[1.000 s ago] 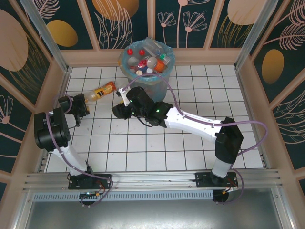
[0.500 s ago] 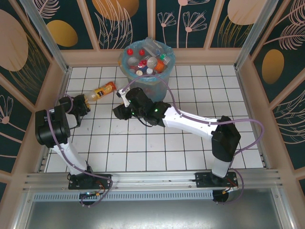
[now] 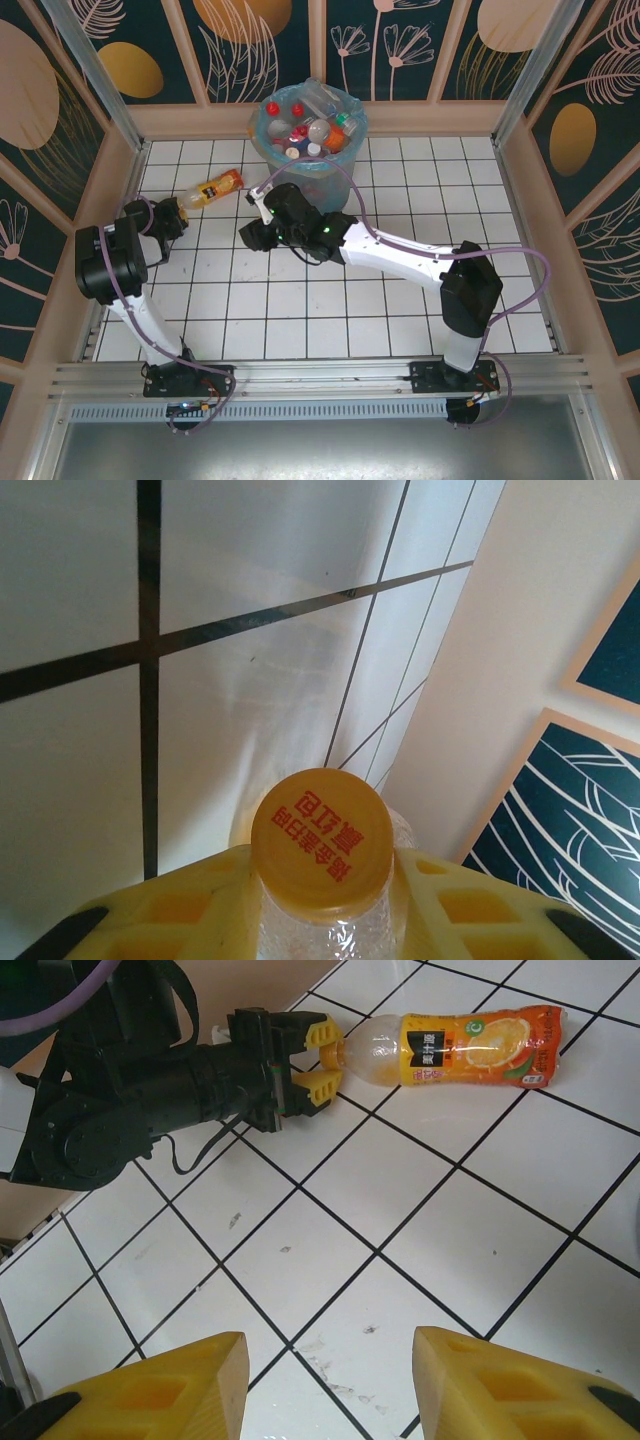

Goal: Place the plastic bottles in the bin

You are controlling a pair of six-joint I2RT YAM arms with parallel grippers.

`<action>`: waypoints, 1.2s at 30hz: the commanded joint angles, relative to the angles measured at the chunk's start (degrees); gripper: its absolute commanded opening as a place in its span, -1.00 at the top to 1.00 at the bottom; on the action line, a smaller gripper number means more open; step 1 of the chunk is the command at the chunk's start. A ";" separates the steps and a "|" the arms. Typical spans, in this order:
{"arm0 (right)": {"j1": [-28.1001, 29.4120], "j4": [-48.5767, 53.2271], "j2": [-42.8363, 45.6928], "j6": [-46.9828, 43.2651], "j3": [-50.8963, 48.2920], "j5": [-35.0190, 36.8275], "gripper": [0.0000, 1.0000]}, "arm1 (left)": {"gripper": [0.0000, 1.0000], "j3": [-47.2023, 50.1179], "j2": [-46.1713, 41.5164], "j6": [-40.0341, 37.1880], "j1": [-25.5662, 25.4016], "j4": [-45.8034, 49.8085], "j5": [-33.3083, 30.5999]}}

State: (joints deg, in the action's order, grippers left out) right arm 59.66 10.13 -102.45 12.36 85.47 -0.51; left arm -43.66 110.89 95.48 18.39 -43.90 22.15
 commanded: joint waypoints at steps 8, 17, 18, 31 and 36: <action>-0.50 0.25 -0.59 -0.49 2.05 -0.76 0.06 | 0.36 -1.76 1.98 0.85 0.40 -1.36 -0.62; -0.51 0.02 -0.57 -0.31 1.64 -0.92 0.05 | -0.08 -4.47 2.60 -1.17 0.35 2.39 -1.28; -0.59 0.03 -0.57 -0.29 1.57 -0.90 0.05 | -0.06 -4.84 2.83 -1.26 0.36 2.63 -1.41; -1.21 -0.20 -0.77 -0.14 1.02 -1.44 0.05 | 0.15 -8.11 5.85 -2.51 0.33 4.71 -1.32; -1.21 -0.29 -0.61 0.03 1.16 -1.51 0.06 | 0.28 -8.42 6.51 -2.41 0.33 4.54 -1.59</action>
State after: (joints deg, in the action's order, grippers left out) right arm 58.65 10.13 -102.54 12.36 85.47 -1.58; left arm -51.09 116.01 93.71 18.44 -40.45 21.12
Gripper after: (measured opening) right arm 0.473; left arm 0.366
